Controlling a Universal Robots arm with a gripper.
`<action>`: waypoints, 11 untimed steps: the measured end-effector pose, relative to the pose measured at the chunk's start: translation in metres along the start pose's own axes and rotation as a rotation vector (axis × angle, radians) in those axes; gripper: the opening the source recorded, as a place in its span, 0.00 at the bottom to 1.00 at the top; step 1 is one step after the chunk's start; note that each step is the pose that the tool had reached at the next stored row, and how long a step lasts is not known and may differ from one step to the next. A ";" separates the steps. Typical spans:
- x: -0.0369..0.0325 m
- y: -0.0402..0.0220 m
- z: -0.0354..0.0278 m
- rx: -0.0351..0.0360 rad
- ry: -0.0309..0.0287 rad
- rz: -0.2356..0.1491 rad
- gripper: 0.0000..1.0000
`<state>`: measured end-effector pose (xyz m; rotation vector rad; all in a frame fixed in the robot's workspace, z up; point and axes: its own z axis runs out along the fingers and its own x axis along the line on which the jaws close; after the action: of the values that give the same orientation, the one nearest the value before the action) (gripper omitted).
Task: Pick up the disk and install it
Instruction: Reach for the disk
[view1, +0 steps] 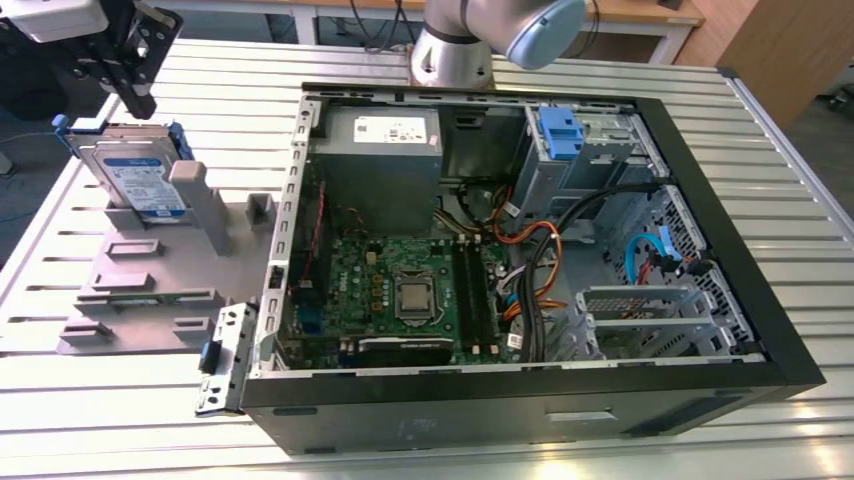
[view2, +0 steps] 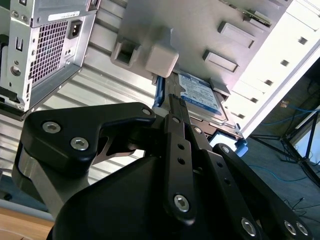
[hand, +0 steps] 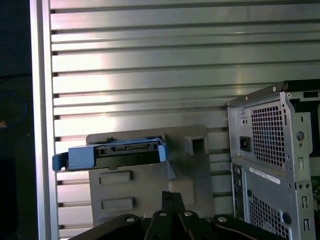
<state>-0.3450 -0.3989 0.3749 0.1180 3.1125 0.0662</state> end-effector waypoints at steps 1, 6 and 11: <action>0.0003 0.0000 0.0000 0.0000 0.0001 0.000 0.11; 0.0016 -0.0001 -0.0001 0.0000 0.0001 0.000 0.11; 0.0032 -0.0002 -0.0001 0.0000 0.0000 0.000 0.11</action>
<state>-0.3482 -0.3989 0.3749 0.1180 3.1125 0.0662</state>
